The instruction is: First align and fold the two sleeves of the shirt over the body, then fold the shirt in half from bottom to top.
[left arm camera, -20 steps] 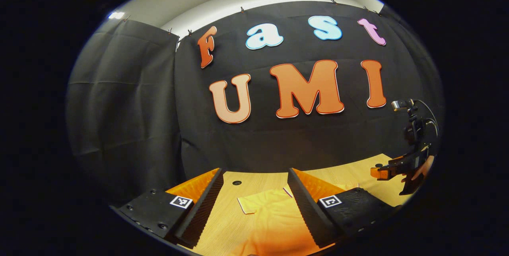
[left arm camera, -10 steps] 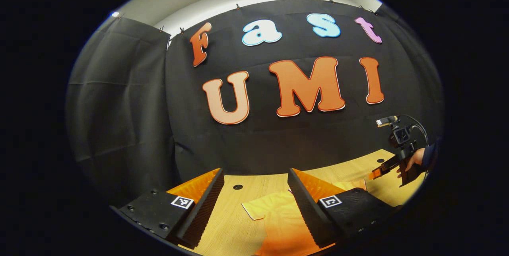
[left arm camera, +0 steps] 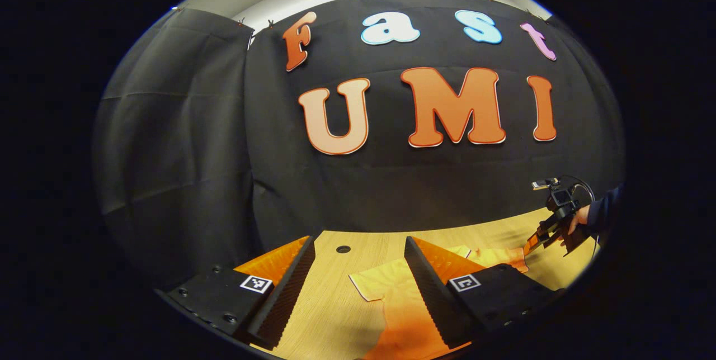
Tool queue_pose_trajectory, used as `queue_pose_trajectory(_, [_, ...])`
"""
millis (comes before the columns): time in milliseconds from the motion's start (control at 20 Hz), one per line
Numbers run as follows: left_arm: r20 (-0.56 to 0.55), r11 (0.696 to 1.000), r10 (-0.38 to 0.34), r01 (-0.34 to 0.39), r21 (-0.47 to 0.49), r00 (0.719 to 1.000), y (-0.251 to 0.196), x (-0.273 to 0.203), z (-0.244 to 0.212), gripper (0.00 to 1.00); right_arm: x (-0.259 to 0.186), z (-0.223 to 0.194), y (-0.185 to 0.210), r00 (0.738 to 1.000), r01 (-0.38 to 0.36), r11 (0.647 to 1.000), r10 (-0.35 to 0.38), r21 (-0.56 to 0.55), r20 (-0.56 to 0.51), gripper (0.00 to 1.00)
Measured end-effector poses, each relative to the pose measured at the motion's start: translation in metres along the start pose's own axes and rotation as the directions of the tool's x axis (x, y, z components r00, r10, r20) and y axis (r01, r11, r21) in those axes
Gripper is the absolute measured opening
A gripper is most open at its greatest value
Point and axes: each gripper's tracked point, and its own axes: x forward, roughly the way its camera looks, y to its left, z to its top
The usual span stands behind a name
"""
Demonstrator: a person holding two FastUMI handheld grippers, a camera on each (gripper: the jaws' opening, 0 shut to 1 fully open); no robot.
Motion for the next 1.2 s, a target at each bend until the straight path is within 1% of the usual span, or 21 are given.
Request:
queue_pose_trajectory(100, [-0.016,1.000,0.021,-0.021,-0.001,1.000,0.004,0.002,-0.004,0.99,0.014,-0.003,0.001,0.999,0.004,1.000,-0.004,0.001,-0.035,0.93])
queue_pose_trajectory(150, [-0.022,1.000,0.029,-0.029,0.002,0.999,0.005,0.002,-0.005,0.99,0.020,-0.004,0.004,0.999,-0.002,1.000,0.002,0.009,-0.048,0.90])
queue_pose_trajectory(300, [-0.041,0.999,0.036,-0.035,0.011,0.999,0.002,0.002,-0.011,0.99,0.036,-0.010,0.007,0.996,0.005,1.000,-0.002,0.026,-0.090,0.85])
queue_pose_trajectory(350, [-0.043,0.999,0.036,-0.036,0.013,0.998,0.001,0.003,-0.010,0.99,0.040,-0.011,0.008,0.995,0.006,1.000,-0.004,0.024,-0.097,0.81])
queue_pose_trajectory(400, [-0.046,0.999,0.039,-0.038,0.013,0.998,0.001,0.002,-0.011,0.99,0.045,-0.014,0.010,0.994,0.004,1.000,-0.001,0.026,-0.112,0.79])
queue_pose_trajectory(450, [-0.051,0.999,0.043,-0.043,0.015,0.998,0.002,0.002,-0.011,0.99,0.049,-0.023,0.010,0.989,0.012,0.999,-0.008,0.029,-0.150,0.76])
queue_pose_trajectory(500, [-0.058,0.999,0.046,-0.046,0.015,0.997,0.002,0.002,-0.013,0.99,0.047,-0.019,0.009,0.987,0.011,0.999,-0.004,0.039,-0.160,0.76])
queue_pose_trajectory(550, [-0.063,0.999,0.047,-0.047,0.012,0.997,0.002,0.003,-0.015,0.99,0.051,-0.023,0.011,0.985,0.017,0.999,-0.008,0.052,-0.170,0.77])
queue_pose_trajectory(600, [-0.068,0.999,0.046,-0.045,0.009,0.997,0.002,0.003,-0.016,0.99,0.049,-0.022,0.010,0.986,0.013,0.999,-0.005,0.048,-0.166,0.70])
queue_pose_trajectory(650, [-0.073,0.999,0.043,-0.043,0.007,0.996,0.001,0.004,-0.017,0.99,0.048,-0.022,0.010,0.985,0.014,0.999,-0.006,0.048,-0.170,0.75])
queue_pose_trajectory(700, [-0.075,0.999,0.041,-0.040,0.006,0.996,0.001,0.005,-0.019,0.99,0.049,-0.021,0.011,0.987,0.013,0.999,-0.004,0.051,-0.163,0.70])
queue_pose_trajectory(750, [-0.074,0.999,0.037,-0.036,0.004,0.997,0.001,0.005,-0.019,0.99,0.049,-0.022,0.009,0.986,0.013,0.998,-0.002,0.059,-0.167,0.55])
queue_pose_trajectory(850, [-0.073,1.000,0.027,-0.027,0.002,0.997,0.000,0.005,-0.018,0.99,0.048,-0.021,0.013,0.989,-0.010,1.000,0.012,0.013,-0.145,0.27])
queue_pose_trajectory(900, [-0.073,1.000,0.023,-0.023,0.002,0.997,0.000,0.005,-0.019,0.99,0.050,-0.018,0.021,0.990,-0.044,0.998,0.050,0.051,-0.134,0.27])
queue_pose_trajectory(950, [-0.072,1.000,0.020,-0.020,0.001,0.997,0.000,0.006,-0.018,0.99,0.043,-0.020,0.032,0.985,-0.076,0.995,0.086,0.069,-0.149,0.11])
queue_pose_trajectory(1050, [-0.070,1.000,0.018,-0.018,0.000,0.997,0.000,0.007,-0.018,0.99,0.041,-0.014,0.043,0.988,-0.106,0.992,0.113,0.065,-0.104,0.11])
queue_pose_trajectory(1150, [-0.070,1.000,0.016,-0.017,-0.005,0.997,0.001,0.010,-0.019,0.99,0.032,0.003,0.049,0.994,-0.107,0.992,0.109,0.070,-0.028,0.11])
queue_pose_trajectory(1200, [-0.071,1.000,0.015,-0.016,-0.014,0.997,0.003,0.012,-0.020,0.99,0.024,0.004,0.056,0.991,-0.129,0.989,0.132,0.079,-0.033,0.11])
